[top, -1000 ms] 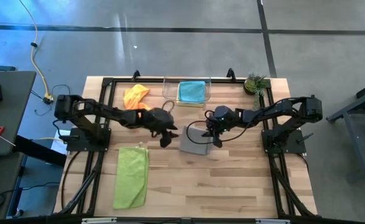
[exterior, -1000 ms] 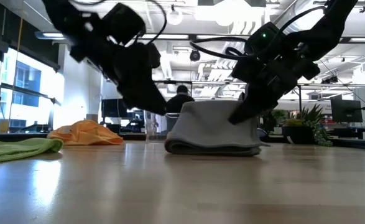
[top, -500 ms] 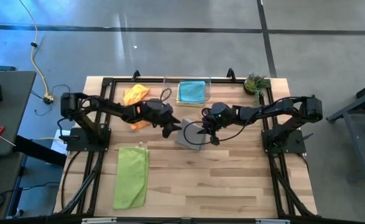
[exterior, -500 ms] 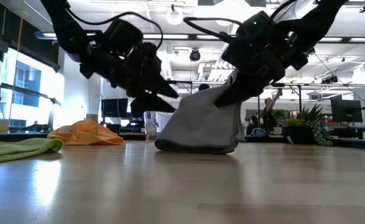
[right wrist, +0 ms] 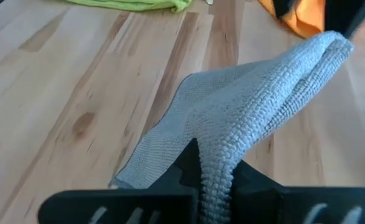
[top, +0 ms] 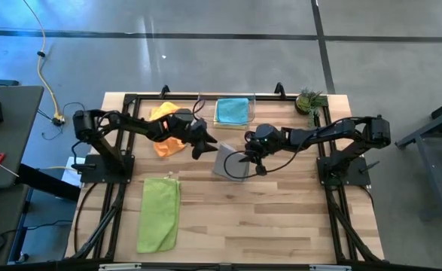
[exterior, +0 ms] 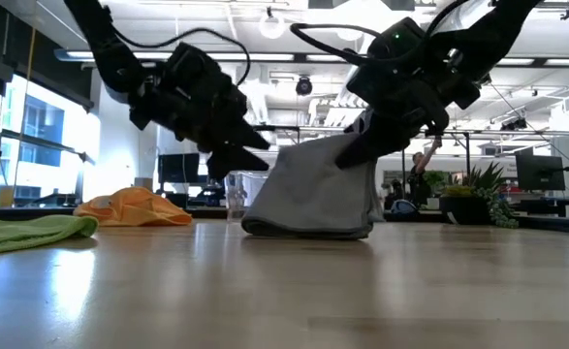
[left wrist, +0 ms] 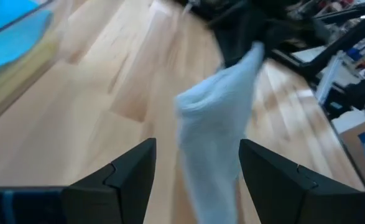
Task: Fold microfiber towels
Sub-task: Stack the gray towel on top of the blue towel in the transparent bin
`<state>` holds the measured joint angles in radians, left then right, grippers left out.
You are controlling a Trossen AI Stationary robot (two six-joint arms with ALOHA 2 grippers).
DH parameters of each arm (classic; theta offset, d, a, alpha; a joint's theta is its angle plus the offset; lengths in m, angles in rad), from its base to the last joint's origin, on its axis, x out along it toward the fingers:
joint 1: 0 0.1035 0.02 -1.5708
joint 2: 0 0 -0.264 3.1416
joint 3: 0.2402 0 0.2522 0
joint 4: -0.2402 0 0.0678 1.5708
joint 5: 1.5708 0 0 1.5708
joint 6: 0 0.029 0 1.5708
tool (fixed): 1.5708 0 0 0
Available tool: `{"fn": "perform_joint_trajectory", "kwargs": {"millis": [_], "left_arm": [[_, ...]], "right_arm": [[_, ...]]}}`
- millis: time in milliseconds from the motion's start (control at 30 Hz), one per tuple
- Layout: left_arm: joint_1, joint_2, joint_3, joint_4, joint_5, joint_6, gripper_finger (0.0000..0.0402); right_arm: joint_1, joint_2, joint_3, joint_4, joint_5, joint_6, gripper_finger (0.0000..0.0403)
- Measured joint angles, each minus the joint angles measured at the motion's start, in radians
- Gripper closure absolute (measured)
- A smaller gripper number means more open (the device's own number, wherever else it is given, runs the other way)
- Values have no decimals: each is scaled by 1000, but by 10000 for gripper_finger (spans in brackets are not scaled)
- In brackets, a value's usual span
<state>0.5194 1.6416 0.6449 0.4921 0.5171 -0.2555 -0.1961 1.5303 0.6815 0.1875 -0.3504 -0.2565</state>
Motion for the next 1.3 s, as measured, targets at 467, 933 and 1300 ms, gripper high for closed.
{"fn": "perform_joint_trajectory", "kwargs": {"millis": [467,933,1300], "left_arm": [[29,152,1,354,208,-3,188],[23,153,0,366,219,89,305],[63,139,23,379,209,102,390]], "right_arm": [[0,0,0,33,0,-85,403],[-7,0,0,60,4,-59,403],[-23,-1,21,49,60,-24,403]]}}
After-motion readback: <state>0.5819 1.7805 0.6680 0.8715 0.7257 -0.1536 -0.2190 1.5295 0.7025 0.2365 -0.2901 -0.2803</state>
